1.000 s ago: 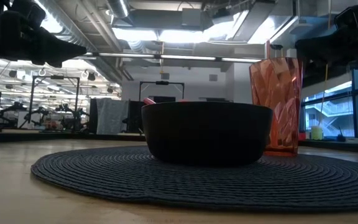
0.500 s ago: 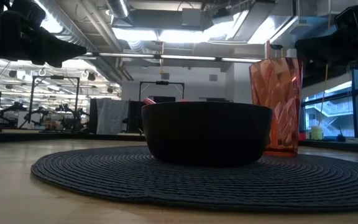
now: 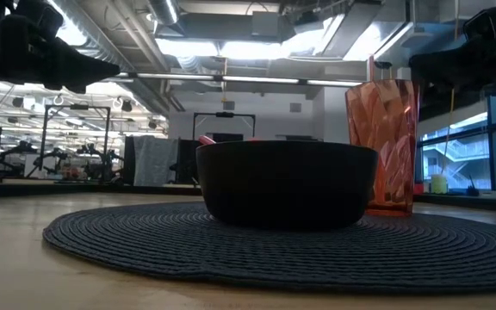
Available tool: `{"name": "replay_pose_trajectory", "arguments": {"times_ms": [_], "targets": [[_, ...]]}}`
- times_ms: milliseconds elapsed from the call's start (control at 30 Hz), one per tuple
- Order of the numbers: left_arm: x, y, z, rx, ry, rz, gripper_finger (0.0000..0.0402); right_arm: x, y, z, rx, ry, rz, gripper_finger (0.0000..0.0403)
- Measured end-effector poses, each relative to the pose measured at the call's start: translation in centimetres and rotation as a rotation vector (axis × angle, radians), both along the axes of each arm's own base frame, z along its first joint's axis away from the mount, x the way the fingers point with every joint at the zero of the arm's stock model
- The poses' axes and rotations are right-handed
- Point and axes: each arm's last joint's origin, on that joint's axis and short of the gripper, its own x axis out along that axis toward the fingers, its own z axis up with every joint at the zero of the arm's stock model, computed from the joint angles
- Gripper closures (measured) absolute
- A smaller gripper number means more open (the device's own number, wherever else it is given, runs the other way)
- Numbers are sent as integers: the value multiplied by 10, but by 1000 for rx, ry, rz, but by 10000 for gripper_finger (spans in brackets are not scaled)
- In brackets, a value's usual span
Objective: Pick & Place Utensil
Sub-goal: Return to Home Position
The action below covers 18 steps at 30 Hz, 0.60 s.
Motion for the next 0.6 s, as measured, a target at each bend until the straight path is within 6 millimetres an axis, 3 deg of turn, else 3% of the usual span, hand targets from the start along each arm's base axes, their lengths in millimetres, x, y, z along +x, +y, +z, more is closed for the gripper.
{"name": "replay_pose_trajectory", "arguments": {"times_ms": [600], "targets": [[0,0,0,0,0,0,394,0,0,0,0,1,0,377]]}}
